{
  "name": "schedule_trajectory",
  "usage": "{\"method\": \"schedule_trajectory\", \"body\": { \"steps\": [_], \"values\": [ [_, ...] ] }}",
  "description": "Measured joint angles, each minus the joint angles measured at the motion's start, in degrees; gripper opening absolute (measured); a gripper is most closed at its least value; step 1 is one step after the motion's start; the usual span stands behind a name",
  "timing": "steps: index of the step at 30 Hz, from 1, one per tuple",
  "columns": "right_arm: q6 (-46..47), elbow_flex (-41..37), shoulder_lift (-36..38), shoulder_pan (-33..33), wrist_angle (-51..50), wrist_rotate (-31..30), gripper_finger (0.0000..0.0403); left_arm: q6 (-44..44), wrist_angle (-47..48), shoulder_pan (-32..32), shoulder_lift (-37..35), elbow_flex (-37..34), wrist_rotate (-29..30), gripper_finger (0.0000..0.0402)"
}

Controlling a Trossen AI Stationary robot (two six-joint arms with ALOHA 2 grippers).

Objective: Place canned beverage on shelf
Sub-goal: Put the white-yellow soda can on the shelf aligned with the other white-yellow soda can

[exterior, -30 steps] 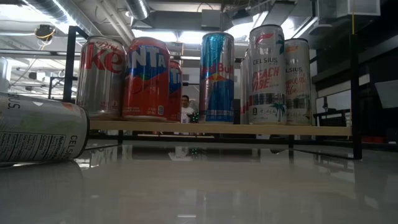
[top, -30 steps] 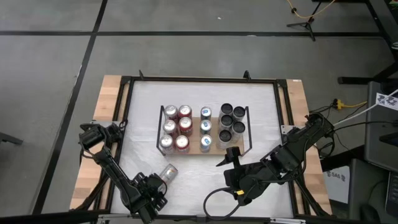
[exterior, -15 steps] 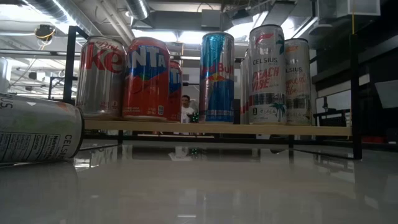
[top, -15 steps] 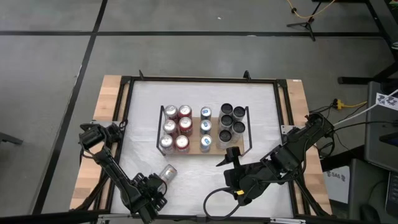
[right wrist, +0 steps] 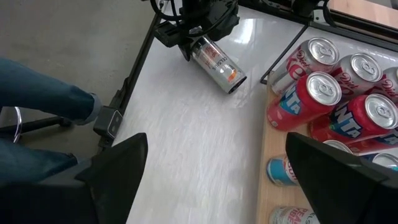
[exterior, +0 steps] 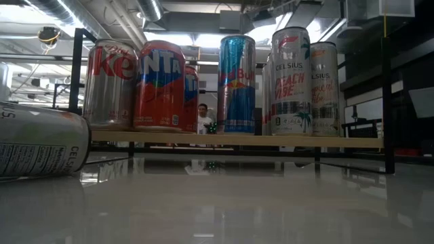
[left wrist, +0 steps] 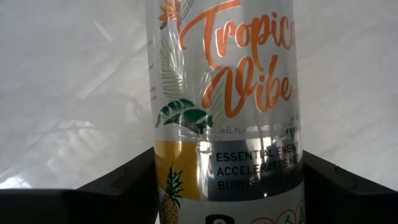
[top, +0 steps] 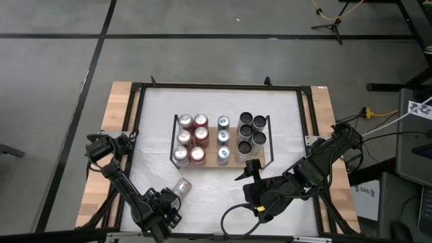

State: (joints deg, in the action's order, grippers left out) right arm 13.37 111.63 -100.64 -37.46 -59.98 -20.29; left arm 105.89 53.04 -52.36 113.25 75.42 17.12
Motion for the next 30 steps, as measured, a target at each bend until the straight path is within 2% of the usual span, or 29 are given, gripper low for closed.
{"method": "schedule_trajectory", "body": {
  "steps": [14, 23, 30],
  "values": [
    [0.0, 0.0, 0.0, 0.0, -0.1, 0.0, 0.0379, 0.4, 0.0, 0.0, 0.0, 0.0, 0.6, 0.0269],
    [0.0, 0.0, 0.0, 0.0, -0.1, 0.0, 0.0379, 2.0, 0.1, 0.0, 0.0, 0.0, 0.9, 0.0316],
    [0.0, 0.0, 0.0, 0.0, -0.1, 0.0, 0.0379, 5.6, 0.1, 0.8, 0.0, 0.0, 1.6, 0.0324]
  ]
}}
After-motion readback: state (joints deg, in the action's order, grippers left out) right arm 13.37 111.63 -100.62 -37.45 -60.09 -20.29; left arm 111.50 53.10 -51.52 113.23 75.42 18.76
